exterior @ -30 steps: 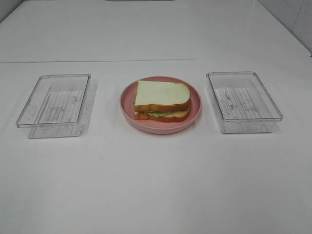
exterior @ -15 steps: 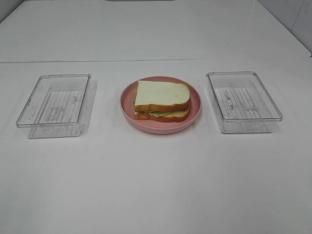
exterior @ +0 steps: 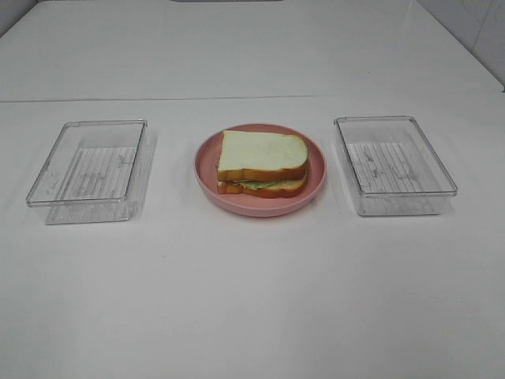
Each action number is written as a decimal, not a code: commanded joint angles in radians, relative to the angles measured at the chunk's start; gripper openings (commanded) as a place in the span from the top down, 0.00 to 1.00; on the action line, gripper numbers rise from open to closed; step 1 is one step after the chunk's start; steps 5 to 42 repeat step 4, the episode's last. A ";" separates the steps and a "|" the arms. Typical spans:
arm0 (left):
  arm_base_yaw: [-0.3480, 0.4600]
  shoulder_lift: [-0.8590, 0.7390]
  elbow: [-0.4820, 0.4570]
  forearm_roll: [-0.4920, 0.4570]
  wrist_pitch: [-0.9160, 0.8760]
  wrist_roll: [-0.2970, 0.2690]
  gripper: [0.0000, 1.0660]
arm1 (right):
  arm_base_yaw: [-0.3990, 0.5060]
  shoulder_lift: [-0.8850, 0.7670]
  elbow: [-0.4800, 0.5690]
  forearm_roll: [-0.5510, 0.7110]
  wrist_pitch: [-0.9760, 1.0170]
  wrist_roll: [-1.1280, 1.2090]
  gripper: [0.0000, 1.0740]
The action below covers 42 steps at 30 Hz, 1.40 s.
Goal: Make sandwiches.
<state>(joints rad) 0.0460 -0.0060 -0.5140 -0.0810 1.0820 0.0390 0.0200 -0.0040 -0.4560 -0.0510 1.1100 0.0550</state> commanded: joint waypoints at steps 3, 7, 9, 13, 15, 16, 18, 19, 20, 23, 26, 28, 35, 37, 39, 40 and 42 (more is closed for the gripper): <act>-0.001 -0.012 -0.001 -0.010 -0.006 0.000 0.06 | -0.001 -0.031 0.004 -0.003 -0.011 -0.013 0.19; -0.001 -0.012 -0.001 -0.010 -0.006 0.000 0.06 | -0.001 -0.031 0.004 -0.003 -0.011 -0.013 0.19; -0.001 -0.012 -0.001 -0.010 -0.006 0.000 0.06 | -0.001 -0.031 0.004 -0.003 -0.011 -0.013 0.19; -0.001 -0.012 -0.001 -0.010 -0.006 0.000 0.06 | -0.001 -0.031 0.004 -0.003 -0.011 -0.013 0.19; -0.001 -0.012 -0.001 -0.010 -0.006 0.000 0.06 | -0.001 -0.031 0.004 -0.003 -0.011 -0.013 0.19; -0.001 -0.012 -0.001 -0.010 -0.006 0.000 0.06 | -0.001 -0.031 0.004 -0.003 -0.011 -0.013 0.19; -0.001 -0.012 -0.001 -0.010 -0.006 0.000 0.06 | -0.001 -0.031 0.004 -0.003 -0.011 -0.013 0.19; -0.001 -0.012 -0.001 -0.010 -0.006 0.000 0.06 | -0.001 -0.031 0.004 -0.003 -0.011 -0.013 0.19; -0.001 -0.012 -0.001 -0.010 -0.006 0.000 0.06 | -0.001 -0.031 0.004 -0.003 -0.011 -0.013 0.19; -0.001 -0.012 -0.001 -0.010 -0.006 0.000 0.06 | -0.001 -0.031 0.004 -0.003 -0.011 -0.013 0.19; -0.001 -0.012 -0.001 -0.010 -0.006 0.000 0.06 | -0.001 -0.031 0.004 -0.003 -0.011 -0.013 0.19; -0.001 -0.012 -0.001 -0.010 -0.006 0.000 0.06 | -0.001 -0.031 0.004 -0.003 -0.011 -0.013 0.19; -0.001 -0.012 -0.001 -0.010 -0.006 0.000 0.06 | -0.001 -0.031 0.004 -0.003 -0.011 -0.013 0.19; -0.001 -0.012 -0.001 -0.010 -0.006 0.000 0.06 | -0.001 -0.031 0.004 -0.003 -0.011 -0.013 0.19; -0.001 -0.012 -0.001 -0.010 -0.006 0.000 0.06 | -0.001 -0.031 0.004 -0.003 -0.011 -0.013 0.19; -0.001 -0.012 -0.001 -0.010 -0.006 0.000 0.06 | -0.001 -0.031 0.004 -0.003 -0.011 -0.013 0.19; -0.001 -0.012 -0.001 -0.010 -0.006 0.000 0.06 | -0.001 -0.031 0.004 -0.003 -0.011 -0.013 0.19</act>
